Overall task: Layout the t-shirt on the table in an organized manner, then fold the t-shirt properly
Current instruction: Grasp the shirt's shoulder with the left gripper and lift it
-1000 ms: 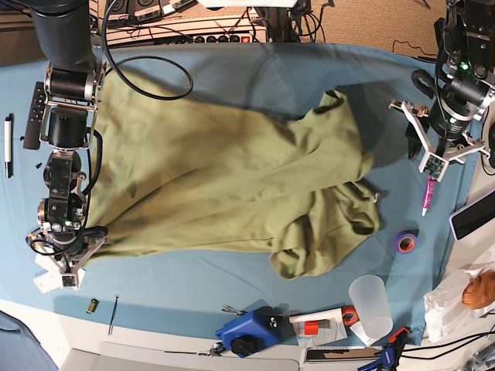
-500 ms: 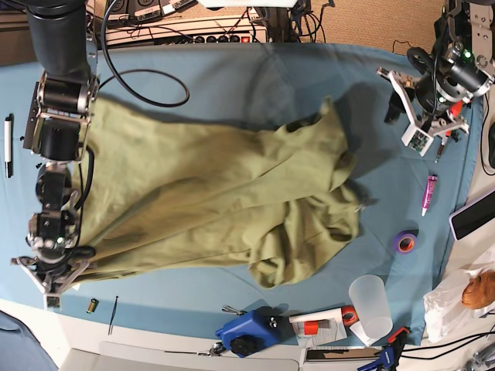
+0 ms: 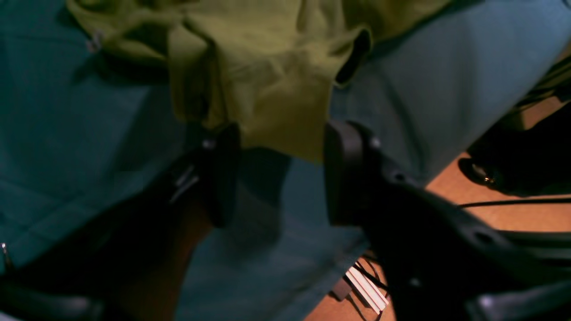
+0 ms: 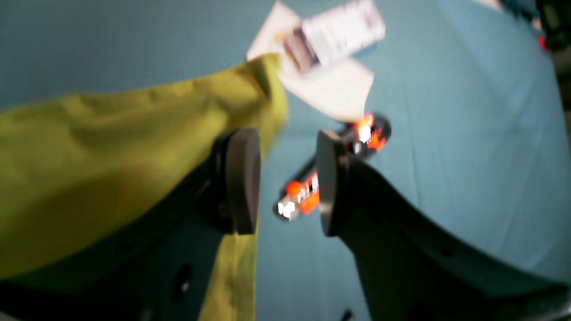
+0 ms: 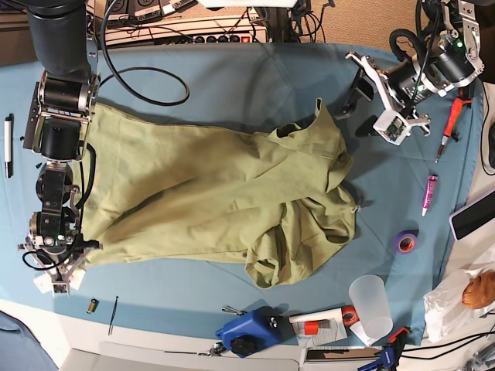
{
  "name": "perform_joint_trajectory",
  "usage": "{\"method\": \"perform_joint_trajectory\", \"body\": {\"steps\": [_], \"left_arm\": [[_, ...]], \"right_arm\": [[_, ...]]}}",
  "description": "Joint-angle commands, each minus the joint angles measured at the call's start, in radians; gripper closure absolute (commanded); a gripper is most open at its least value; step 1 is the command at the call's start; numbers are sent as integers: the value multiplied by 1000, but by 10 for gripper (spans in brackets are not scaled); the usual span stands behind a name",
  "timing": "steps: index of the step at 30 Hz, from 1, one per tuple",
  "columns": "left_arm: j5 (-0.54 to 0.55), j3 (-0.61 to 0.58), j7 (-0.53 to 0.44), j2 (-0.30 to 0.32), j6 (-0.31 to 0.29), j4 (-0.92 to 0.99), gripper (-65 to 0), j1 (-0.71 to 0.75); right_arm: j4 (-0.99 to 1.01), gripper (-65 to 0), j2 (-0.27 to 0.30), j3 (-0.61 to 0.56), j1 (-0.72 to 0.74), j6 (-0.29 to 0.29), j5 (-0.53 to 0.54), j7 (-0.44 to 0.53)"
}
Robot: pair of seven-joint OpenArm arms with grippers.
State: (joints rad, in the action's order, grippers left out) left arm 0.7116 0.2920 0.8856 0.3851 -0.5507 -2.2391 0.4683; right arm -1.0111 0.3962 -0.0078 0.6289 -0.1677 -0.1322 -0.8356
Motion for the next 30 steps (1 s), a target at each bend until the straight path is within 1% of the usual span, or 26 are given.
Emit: {"method": "perform_joint_trajectory", "body": {"steps": [1, 3, 5, 6, 8, 10, 11, 13, 15, 17, 19, 21, 24, 25, 27, 29, 30], "left_arm": [[15, 4, -23, 8, 0, -16, -316, 0], [14, -10, -23, 8, 11, -16, -316, -1], [0, -49, -27, 8, 41, -16, -316, -1], [-36, -78, -40, 8, 59, -15, -316, -2], [-145, -148, -75, 8, 93, -15, -316, -7], [-240, -218, -93, 8, 134, -15, -316, -20], [-270, -252, -93, 9, 151, -15, -316, -27], [-309, -312, -93, 8, 193, -15, -316, -45], [-319, -360, -93, 8, 226, -15, -316, -62], [-345, -403, -93, 2, 242, -15, -316, -77], [-402, -445, -93, -14, 253, -10, -316, -90], [-473, -486, -94, -29, 311, 17, -316, -103], [-608, -535, -89, -39, 422, 92, -316, -136], [-631, -545, -73, -39, 443, 116, -316, -148], [-646, -559, -19, -39, 459, 148, -316, -169], [-653, -564, 9, -39, 475, 159, -316, -177], [-657, -564, 12, -39, 498, 159, -315, -179]], "right_arm": [[-32, -215, 17, 3, 36, 8, -7, 14], [-61, -215, 17, 3, 35, 8, -3, 3], [-106, -215, 20, 3, 36, 7, 35, -13], [-132, -215, 22, 3, 36, 8, 60, -22], [-189, -215, 25, 3, 36, 6, 105, -36], [-241, -215, 27, 3, 36, 2, 125, -64], [-264, -215, 28, 3, 36, 2, 130, -80], [-300, -215, 33, 3, 36, 1, 128, -116], [-324, -215, 40, 4, 36, -1, 129, -144], [-333, -215, 53, 4, 36, -1, 145, -169], [-334, -215, 71, 5, 36, -5, 171, -191], [-334, -215, 90, 10, 36, -35, 224, -238], [-334, -215, 121, 31, 33, -94, 355, -336], [-334, -215, 131, 41, 30, -112, 402, -364], [-333, -215, 151, 68, 20, -145, 483, -400], [-333, -215, 169, 108, -1, -167, 549, -402], [-333, -215, 174, 135, -15, -182, 581, -410]]}}
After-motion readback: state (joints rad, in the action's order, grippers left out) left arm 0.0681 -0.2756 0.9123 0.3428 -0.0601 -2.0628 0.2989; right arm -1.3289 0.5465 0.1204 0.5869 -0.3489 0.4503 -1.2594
